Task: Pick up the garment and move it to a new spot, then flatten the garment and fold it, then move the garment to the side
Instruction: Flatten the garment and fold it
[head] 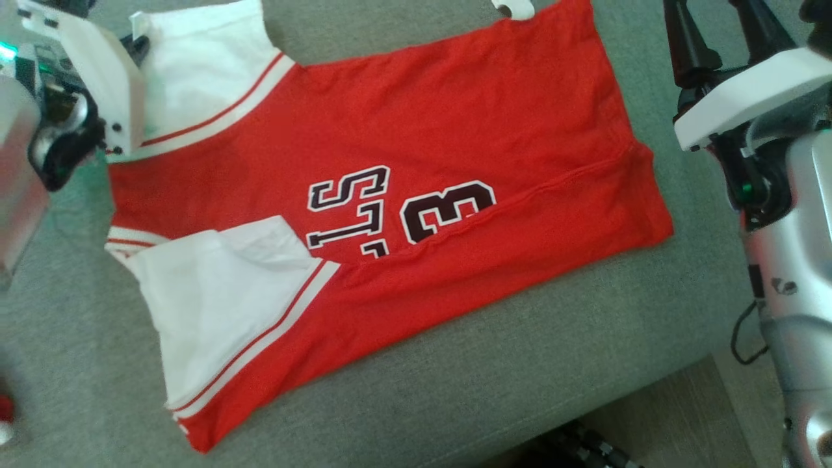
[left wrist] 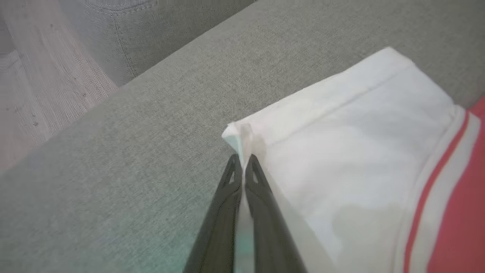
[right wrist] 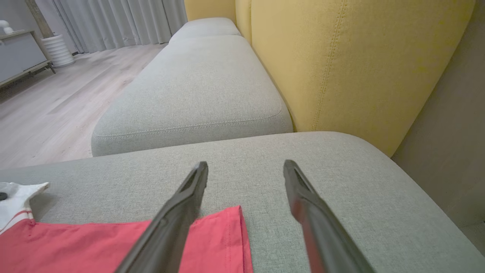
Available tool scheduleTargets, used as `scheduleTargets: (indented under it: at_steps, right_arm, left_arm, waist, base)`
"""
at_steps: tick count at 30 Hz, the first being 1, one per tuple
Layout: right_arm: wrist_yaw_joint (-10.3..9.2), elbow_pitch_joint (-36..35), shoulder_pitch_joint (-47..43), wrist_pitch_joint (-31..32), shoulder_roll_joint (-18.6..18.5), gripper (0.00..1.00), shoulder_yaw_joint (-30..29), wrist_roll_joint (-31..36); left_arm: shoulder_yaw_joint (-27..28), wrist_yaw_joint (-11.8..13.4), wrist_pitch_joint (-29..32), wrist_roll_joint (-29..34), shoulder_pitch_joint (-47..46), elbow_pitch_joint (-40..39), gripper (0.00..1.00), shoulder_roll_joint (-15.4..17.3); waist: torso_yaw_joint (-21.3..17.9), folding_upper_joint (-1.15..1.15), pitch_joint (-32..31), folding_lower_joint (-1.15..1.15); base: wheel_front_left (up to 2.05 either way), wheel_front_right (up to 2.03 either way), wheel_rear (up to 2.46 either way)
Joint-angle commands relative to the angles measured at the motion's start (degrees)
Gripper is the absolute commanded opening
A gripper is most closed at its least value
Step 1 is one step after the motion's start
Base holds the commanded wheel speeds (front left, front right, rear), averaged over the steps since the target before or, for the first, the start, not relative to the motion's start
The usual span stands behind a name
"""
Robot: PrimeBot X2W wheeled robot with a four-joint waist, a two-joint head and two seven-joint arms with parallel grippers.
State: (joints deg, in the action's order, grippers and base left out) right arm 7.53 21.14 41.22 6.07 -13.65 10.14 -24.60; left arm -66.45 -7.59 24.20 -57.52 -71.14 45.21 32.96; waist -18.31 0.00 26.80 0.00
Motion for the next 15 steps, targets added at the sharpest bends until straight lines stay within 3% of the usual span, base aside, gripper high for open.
scheduleTargets:
  at_steps: [1, 6, 8, 11, 15]
  right_arm:
    - [-0.04, -1.62, 1.17, 0.00, -1.21, 1.00, -0.07, 0.48]
    - [-0.04, -1.05, 1.55, 1.50, -3.66, 1.00, -0.14, 1.11]
    - [-0.04, -0.44, 2.10, 3.52, -6.21, 1.00, 0.76, 1.65]
    - [-0.04, 0.38, 2.53, 5.05, -8.58, 1.00, 2.34, 2.18]
    - [-0.04, 3.09, 3.51, 7.63, -14.42, 1.00, 6.90, 1.93]
  left_arm:
    - [1.33, 0.10, -2.51, 0.58, -1.89, -0.83, 0.00, 1.63]
    - [0.13, 0.10, -11.62, 2.00, -2.04, -2.39, 0.00, -0.31]
    - [-0.45, 0.10, -15.27, 2.88, -2.28, -3.69, 0.00, -1.39]
    - [-0.48, 0.10, -17.17, 3.08, -2.22, -4.95, 0.00, -2.09]
    - [-0.82, 0.21, -19.68, 3.72, -1.51, -8.48, 0.00, -3.17]
  waist:
    - [1.50, 0.00, -1.56, 0.00]
    - [5.63, 0.00, -5.03, 0.00]
    - [8.58, 0.00, -6.51, 0.00]
    - [10.46, 0.00, -7.09, 0.00]
    - [14.30, 0.00, -7.50, 0.00]
  base:
    - [0.00, 0.00, 0.00]
    - [0.00, 0.00, 0.00]
    - [0.00, 0.00, 0.00]
    - [0.00, 0.00, 0.00]
    - [0.00, 0.00, 0.00]
